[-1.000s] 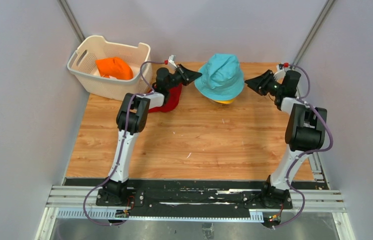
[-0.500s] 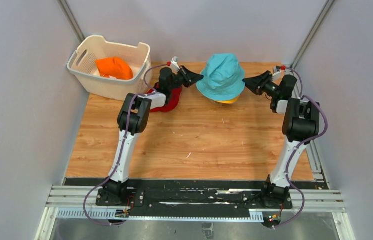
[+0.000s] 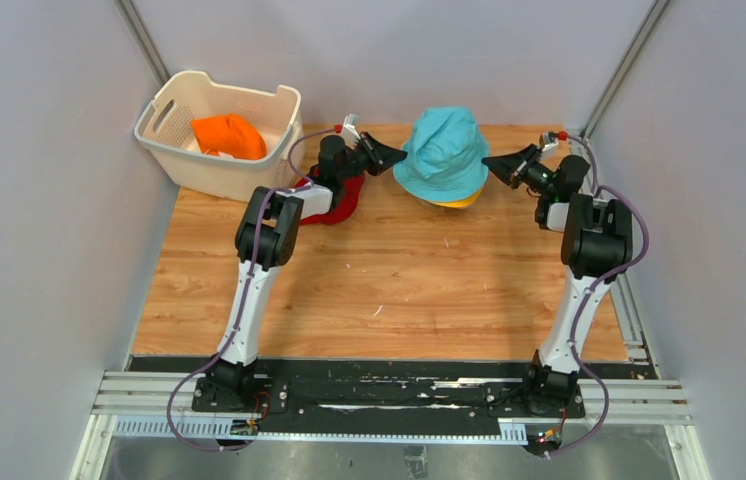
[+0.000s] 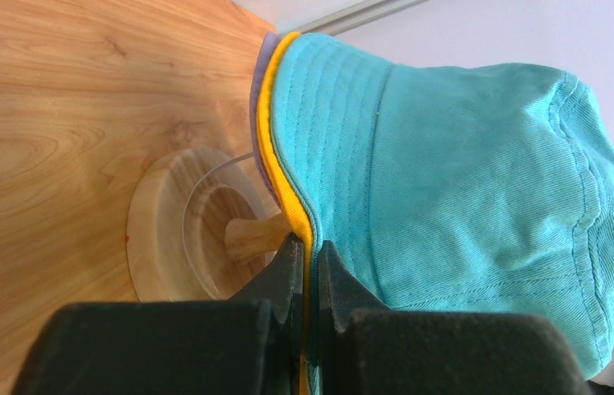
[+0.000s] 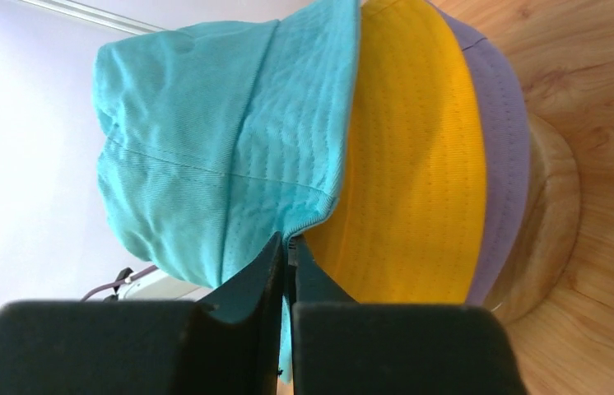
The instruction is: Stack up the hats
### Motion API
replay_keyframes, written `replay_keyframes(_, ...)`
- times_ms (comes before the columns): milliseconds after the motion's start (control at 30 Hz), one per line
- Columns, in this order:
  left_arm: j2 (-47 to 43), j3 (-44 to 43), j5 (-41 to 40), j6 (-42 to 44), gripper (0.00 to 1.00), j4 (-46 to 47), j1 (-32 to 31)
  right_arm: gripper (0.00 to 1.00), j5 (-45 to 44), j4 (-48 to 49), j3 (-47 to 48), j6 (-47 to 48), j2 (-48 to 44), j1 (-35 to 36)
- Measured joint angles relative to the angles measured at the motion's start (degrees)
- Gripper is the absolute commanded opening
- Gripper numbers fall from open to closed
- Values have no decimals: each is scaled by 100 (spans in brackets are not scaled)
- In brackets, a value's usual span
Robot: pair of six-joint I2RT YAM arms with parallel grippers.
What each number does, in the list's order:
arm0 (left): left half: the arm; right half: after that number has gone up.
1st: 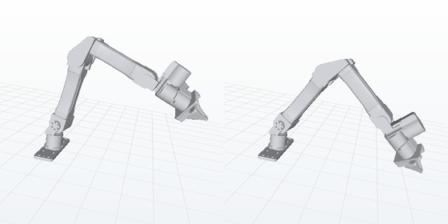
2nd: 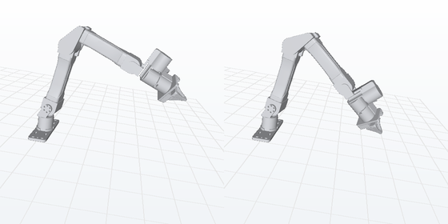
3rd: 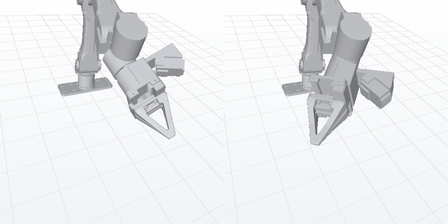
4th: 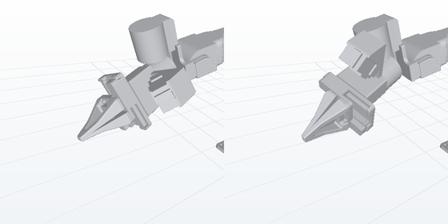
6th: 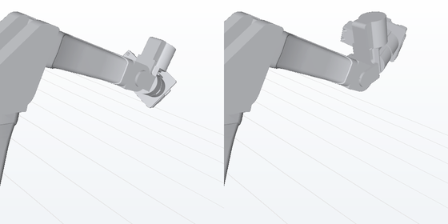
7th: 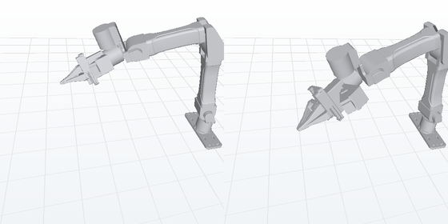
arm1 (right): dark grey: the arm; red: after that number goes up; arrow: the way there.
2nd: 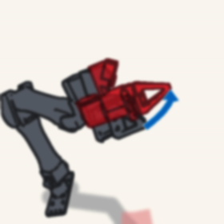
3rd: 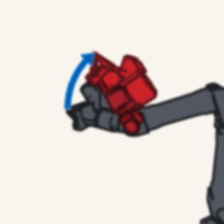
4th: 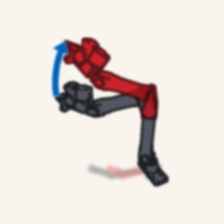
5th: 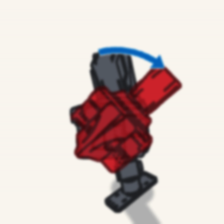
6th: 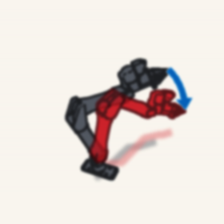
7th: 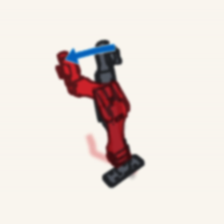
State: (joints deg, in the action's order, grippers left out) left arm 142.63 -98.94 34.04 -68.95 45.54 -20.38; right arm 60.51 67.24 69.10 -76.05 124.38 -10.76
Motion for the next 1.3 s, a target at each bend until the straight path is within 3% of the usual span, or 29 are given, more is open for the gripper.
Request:
replay_keyframes(233, 0, 0, -17, 0, 0, -22, 0, 0, -103, -275, -22, 170, 26, 0)
replay_keyframes(467, -61, 85, -101, 15, 0, -70, -2, 1, -942, -3661, 422, 2699, -710, 151)
replay_keyframes(567, -70, 142, -125, 13, 0, -57, -7, 0, -1163, -4474, 667, 3346, -815, 208)
replay_keyframes(767, -129, 232, -195, 15, 0, -42, -11, 1, -1384, -5130, 817, 3790, -815, 225)
replay_keyframes(1067, -229, 319, -280, 35, 2, -96, -13, 1, -1449, -5285, 957, 3963, -734, 282)
replay_keyframes(1133, -280, 350, -319, 83, 8, -151, -11, 7, -1453, -5320, 970, 3987, -734, 284)
replay_keyframes(1300, -610, 616, -492, 334, 31, -474, -11, 38, -1670, -5528, 927, 4151, -741, 282)
